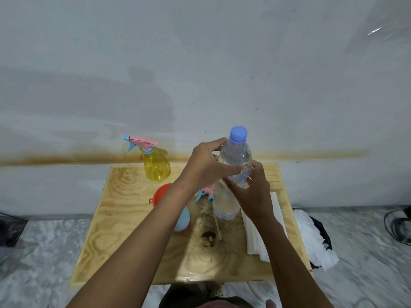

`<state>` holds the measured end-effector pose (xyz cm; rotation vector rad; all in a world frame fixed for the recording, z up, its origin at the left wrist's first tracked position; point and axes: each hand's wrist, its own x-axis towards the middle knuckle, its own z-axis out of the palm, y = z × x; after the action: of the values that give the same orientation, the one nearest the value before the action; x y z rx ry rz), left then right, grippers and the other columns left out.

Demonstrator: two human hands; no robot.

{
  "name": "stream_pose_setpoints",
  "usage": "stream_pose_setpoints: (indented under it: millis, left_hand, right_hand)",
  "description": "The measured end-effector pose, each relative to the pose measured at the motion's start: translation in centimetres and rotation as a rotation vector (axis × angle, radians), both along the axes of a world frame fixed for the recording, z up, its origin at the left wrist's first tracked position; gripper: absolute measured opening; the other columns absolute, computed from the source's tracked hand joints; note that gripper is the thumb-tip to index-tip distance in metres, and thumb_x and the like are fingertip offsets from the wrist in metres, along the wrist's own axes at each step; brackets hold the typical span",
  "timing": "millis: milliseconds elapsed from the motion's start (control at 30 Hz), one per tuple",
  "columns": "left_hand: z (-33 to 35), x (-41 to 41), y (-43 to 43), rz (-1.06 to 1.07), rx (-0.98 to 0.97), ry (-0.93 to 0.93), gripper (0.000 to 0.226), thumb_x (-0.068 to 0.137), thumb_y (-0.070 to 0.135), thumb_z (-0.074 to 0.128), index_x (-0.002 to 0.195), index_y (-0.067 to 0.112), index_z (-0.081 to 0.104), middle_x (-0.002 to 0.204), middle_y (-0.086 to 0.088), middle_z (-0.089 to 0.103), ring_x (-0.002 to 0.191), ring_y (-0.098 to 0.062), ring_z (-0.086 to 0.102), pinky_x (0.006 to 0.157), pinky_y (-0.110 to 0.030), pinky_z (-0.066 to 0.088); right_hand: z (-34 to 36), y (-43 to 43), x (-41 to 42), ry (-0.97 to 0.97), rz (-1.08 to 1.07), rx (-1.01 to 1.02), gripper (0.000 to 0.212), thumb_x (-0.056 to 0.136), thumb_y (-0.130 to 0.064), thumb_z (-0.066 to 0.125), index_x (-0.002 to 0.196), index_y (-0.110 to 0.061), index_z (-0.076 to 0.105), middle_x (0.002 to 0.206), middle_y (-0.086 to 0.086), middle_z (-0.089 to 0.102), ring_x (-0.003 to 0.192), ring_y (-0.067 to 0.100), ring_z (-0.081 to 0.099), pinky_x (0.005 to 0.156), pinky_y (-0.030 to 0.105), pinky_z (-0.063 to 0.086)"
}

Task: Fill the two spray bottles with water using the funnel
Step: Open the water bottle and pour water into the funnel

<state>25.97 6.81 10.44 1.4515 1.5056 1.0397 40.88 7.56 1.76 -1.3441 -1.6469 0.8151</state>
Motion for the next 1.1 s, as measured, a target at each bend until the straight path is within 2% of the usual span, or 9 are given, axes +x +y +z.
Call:
stream_pose_setpoints:
  millis: [100, 267, 467, 567, 733, 833, 933, 1000, 1100]
  left_hand:
    - [-1.2, 0.3, -1.1, 0.013, -0.018, 0.004, 0.042, 0.069, 0.023, 0.085, 0.109, 0.029, 0.071, 0.097, 0.013, 0.074, 0.070, -0.004, 0.064, 0.072, -0.026, 0.053]
    - [-2.4, 0.4, -2.1, 0.059, -0.044, 0.019, 0.062, 0.064, 0.037, 0.084, 0.123, 0.035, 0.065, 0.106, 0.013, 0.073, 0.088, -0.015, 0.070, 0.074, -0.035, 0.060]
    - [-2.3, 0.4, -2.9, 0.039, 0.005, 0.032, 0.051, 0.069, 0.028, 0.085, 0.117, 0.034, 0.068, 0.101, 0.014, 0.074, 0.077, -0.008, 0.066, 0.073, -0.030, 0.056]
    - [-2.3, -0.1, -3.1, 0.037, 0.025, 0.039, 0.049, 0.070, 0.028, 0.085, 0.116, 0.035, 0.068, 0.102, 0.013, 0.073, 0.081, -0.012, 0.068, 0.078, -0.034, 0.056]
    - [-2.7, -0.7, -3.0, 0.077, 0.002, 0.059, 0.074, 0.061, 0.050, 0.087, 0.128, 0.034, 0.060, 0.119, 0.012, 0.066, 0.101, -0.010, 0.066, 0.086, -0.033, 0.058]
    - [-2.9, -0.6, -3.2, 0.069, -0.003, 0.030, 0.067, 0.065, 0.041, 0.089, 0.123, 0.033, 0.058, 0.122, 0.013, 0.063, 0.109, -0.006, 0.062, 0.090, -0.029, 0.055]
    - [-3.3, -0.4, -3.5, 0.043, -0.002, -0.013, 0.061, 0.066, 0.038, 0.089, 0.118, 0.033, 0.056, 0.124, 0.016, 0.063, 0.120, -0.007, 0.057, 0.097, -0.030, 0.050]
    - [-3.6, -0.3, -3.7, 0.023, -0.011, -0.054, 0.057, 0.069, 0.033, 0.089, 0.114, 0.030, 0.056, 0.123, 0.016, 0.063, 0.121, -0.006, 0.057, 0.095, -0.025, 0.049]
    - [-3.8, -0.1, -3.9, 0.023, -0.007, -0.092, 0.055, 0.070, 0.027, 0.089, 0.113, 0.028, 0.054, 0.118, 0.016, 0.065, 0.116, -0.005, 0.059, 0.089, -0.018, 0.048]
  right_hand:
    - [-0.7, -1.1, 0.3, -0.015, 0.017, -0.010, 0.064, 0.073, -0.041, 0.084, 0.121, -0.019, 0.048, 0.098, -0.021, 0.060, 0.089, 0.011, 0.066, 0.076, 0.041, 0.058]
    - [-1.0, -2.2, 0.4, -0.003, 0.027, -0.029, 0.064, 0.074, -0.038, 0.083, 0.122, -0.018, 0.048, 0.098, -0.014, 0.062, 0.088, 0.015, 0.067, 0.075, 0.039, 0.057]
    - [-1.3, -3.1, -0.1, 0.085, 0.020, -0.066, 0.059, 0.074, -0.036, 0.083, 0.119, -0.022, 0.047, 0.101, -0.015, 0.064, 0.088, 0.004, 0.064, 0.074, 0.024, 0.053]
    - [-1.6, -3.1, -0.6, 0.118, 0.037, -0.075, 0.059, 0.074, -0.037, 0.083, 0.118, -0.026, 0.047, 0.105, -0.012, 0.065, 0.090, 0.002, 0.065, 0.073, 0.019, 0.052]
    - [-1.7, -2.6, -0.3, 0.072, 0.107, -0.074, 0.063, 0.072, -0.036, 0.085, 0.120, -0.023, 0.047, 0.102, -0.025, 0.060, 0.092, -0.012, 0.060, 0.074, 0.008, 0.048]
    - [-1.0, -1.9, 1.9, 0.028, 0.275, -0.123, 0.060, 0.074, -0.038, 0.084, 0.122, -0.027, 0.048, 0.114, -0.022, 0.062, 0.108, -0.005, 0.060, 0.090, 0.017, 0.051]
    - [0.9, -0.7, 4.8, -0.101, 0.409, -0.178, 0.043, 0.085, -0.034, 0.075, 0.122, -0.031, 0.055, 0.120, -0.018, 0.063, 0.114, -0.003, 0.058, 0.100, 0.033, 0.051]
    - [3.2, 0.1, 5.9, -0.090, 0.363, -0.177, 0.028, 0.090, -0.030, 0.069, 0.117, -0.033, 0.062, 0.114, -0.013, 0.067, 0.105, 0.002, 0.063, 0.095, 0.038, 0.053]
    - [7.6, 0.4, 5.5, -0.031, 0.190, -0.053, 0.016, 0.092, -0.037, 0.063, 0.108, -0.034, 0.066, 0.099, -0.012, 0.070, 0.090, 0.003, 0.063, 0.082, 0.025, 0.050]
